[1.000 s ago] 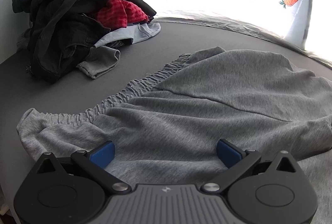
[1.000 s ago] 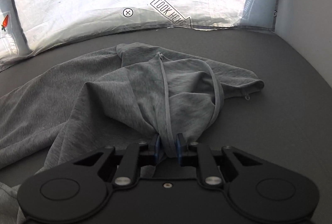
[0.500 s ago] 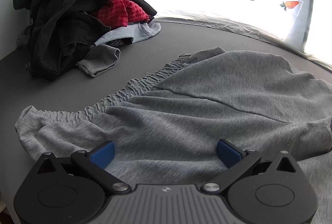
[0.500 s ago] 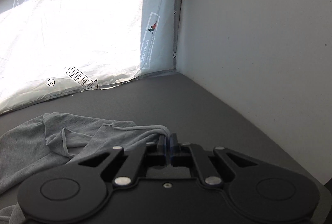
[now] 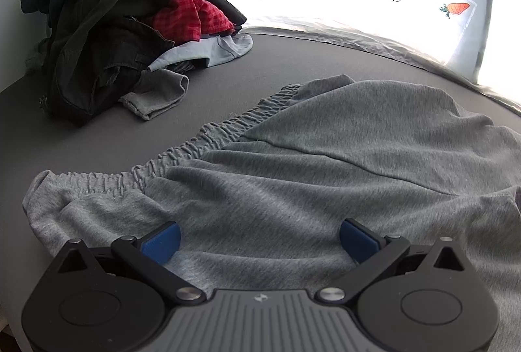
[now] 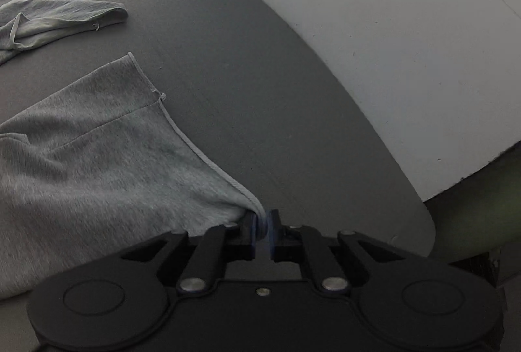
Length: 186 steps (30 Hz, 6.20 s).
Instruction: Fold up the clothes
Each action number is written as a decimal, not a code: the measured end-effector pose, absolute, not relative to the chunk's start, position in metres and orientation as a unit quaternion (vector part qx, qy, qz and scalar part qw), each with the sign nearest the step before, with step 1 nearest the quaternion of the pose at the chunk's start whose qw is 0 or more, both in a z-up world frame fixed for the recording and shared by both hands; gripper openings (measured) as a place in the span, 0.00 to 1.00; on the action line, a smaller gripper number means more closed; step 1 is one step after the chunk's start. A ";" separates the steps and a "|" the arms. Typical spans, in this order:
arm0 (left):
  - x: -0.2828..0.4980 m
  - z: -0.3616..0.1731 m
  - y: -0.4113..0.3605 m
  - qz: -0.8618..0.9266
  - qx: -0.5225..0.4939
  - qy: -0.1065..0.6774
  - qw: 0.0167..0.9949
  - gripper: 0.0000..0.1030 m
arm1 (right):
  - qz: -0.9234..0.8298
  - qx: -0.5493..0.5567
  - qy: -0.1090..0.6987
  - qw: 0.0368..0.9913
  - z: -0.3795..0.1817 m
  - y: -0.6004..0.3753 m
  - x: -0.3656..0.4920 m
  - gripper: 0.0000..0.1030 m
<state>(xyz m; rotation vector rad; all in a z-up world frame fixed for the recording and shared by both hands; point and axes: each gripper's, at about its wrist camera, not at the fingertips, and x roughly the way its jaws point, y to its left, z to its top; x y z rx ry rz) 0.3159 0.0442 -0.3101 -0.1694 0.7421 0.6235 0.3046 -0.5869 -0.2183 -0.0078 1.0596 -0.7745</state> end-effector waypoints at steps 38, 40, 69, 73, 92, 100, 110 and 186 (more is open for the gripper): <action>0.433 -0.284 -0.065 -0.030 0.005 0.482 0.875 0.55 | -0.244 0.077 0.444 0.859 -0.248 -0.617 0.405 0.46; 0.434 -0.284 -0.067 -0.031 0.006 0.479 0.877 0.44 | -0.233 0.079 0.448 0.859 -0.251 -0.618 0.410 0.38; 0.526 -0.242 -0.001 0.087 -0.185 0.395 0.895 0.13 | -0.232 0.145 0.256 0.927 -0.133 -0.650 0.493 0.02; 0.537 -0.252 -0.009 0.098 -0.159 0.426 0.885 0.31 | -0.271 0.089 0.300 0.910 -0.148 -0.633 0.512 0.34; 0.366 -0.251 0.049 0.212 -0.187 0.419 0.863 0.66 | -0.329 0.288 0.374 0.818 -0.269 -0.618 0.366 0.42; 0.288 -0.256 0.076 0.300 -0.229 0.400 0.835 0.68 | -0.316 0.292 0.376 0.821 -0.271 -0.620 0.373 0.41; 0.240 -0.272 0.090 0.332 -0.310 0.389 0.802 0.68 | -0.313 0.304 0.371 0.819 -0.270 -0.622 0.371 0.44; 0.236 -0.194 0.193 0.279 -0.344 0.269 0.855 0.07 | -0.250 0.423 0.149 0.858 -0.184 -0.711 0.204 0.00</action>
